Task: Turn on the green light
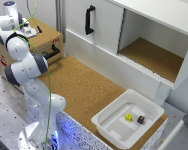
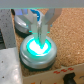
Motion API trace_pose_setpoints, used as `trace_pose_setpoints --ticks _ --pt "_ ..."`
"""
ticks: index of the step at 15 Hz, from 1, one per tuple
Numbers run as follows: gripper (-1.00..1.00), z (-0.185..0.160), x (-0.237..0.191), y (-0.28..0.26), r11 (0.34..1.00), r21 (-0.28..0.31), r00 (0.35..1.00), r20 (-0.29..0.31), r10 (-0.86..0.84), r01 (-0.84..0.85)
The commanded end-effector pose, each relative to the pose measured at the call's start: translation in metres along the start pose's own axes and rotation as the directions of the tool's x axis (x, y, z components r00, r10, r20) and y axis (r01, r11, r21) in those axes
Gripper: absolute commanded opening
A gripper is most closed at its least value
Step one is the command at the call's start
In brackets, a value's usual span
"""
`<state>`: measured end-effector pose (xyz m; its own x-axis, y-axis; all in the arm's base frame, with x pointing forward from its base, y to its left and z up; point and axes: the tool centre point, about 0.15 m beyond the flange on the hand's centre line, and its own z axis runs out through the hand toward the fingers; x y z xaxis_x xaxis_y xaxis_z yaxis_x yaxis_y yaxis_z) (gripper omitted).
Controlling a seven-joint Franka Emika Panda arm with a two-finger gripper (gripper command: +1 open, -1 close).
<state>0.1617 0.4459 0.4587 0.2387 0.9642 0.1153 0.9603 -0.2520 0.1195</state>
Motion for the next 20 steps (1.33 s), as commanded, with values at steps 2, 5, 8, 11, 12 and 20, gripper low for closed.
trace_pose_setpoints --ticks 2,5,8,11,12,20 --pt "-1.00 -0.059 0.009 -0.004 1.000 -0.019 1.000 0.004 0.014 -0.014" --pt "1.00 -0.077 0.002 0.011 0.998 -0.008 0.997 -0.024 0.068 -0.068" --pt "1.00 -0.066 -0.015 0.035 0.984 -0.007 0.984 0.004 0.179 -0.179" --pt "1.00 -0.057 -0.030 0.051 0.968 0.009 0.968 0.025 0.251 -0.251" --pt "1.00 -0.057 -0.033 0.053 0.966 0.010 0.965 0.028 0.260 -0.260" --pt "1.00 -0.043 -0.095 0.072 0.872 0.089 0.877 0.061 0.477 -0.481"
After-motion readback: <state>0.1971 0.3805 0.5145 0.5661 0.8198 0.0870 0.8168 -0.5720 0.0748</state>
